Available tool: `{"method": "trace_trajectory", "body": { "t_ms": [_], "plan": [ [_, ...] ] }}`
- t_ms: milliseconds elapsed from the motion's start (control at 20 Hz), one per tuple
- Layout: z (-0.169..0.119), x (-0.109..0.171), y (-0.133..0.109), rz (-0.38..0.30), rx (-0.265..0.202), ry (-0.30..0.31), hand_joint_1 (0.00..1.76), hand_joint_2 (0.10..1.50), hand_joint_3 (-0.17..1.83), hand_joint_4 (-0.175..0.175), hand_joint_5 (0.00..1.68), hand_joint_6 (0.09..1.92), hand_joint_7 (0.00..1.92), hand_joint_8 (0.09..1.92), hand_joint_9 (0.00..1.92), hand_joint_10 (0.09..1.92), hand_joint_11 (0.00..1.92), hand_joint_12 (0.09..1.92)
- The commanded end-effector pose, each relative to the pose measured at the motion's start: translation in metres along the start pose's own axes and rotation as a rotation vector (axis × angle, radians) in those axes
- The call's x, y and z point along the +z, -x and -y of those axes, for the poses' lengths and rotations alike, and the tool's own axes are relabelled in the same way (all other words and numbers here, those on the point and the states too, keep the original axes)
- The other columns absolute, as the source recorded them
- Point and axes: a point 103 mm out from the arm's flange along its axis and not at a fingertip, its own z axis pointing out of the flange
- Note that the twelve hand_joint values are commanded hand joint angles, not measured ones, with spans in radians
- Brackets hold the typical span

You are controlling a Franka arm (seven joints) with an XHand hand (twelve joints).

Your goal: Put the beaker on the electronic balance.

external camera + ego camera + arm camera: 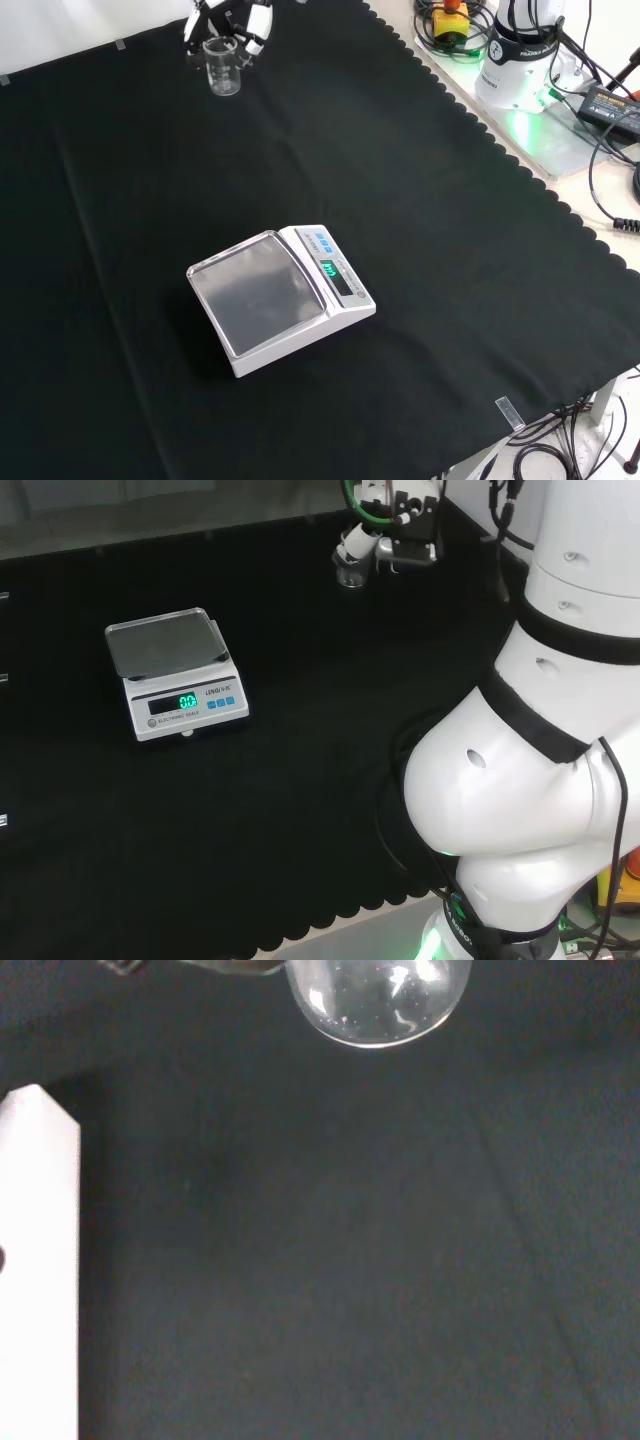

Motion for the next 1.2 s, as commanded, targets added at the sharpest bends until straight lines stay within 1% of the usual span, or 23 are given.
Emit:
{"method": "trace_trajectory", "body": {
  "t_ms": [50,250,500,750,1200],
  "plan": [
    [-0.033,0.006,-0.063,0.044,-0.081,-0.046,0.97,0.92,0.51,-0.175,0.69,0.85,0.98,0.9,1.49,0.34,1.59,0.58],
    [-0.052,0.011,-0.091,0.053,-0.119,-0.058,0.97,0.92,0.51,-0.175,0.69,0.85,0.99,0.9,1.5,0.34,1.6,0.58],
    [-0.068,0.021,-0.122,0.064,-0.167,-0.073,0.97,0.92,0.52,-0.175,0.69,0.85,0.99,0.9,1.5,0.34,1.6,0.58],
    [-0.08,0.035,-0.149,0.08,-0.215,-0.094,0.97,0.91,0.52,-0.175,0.69,0.85,0.99,0.9,1.5,0.34,1.6,0.58],
    [-0.096,0.061,-0.192,0.108,-0.28,-0.139,0.97,0.91,0.52,-0.175,0.69,0.85,0.99,0.9,1.51,0.34,1.6,0.58]
  ]
}}
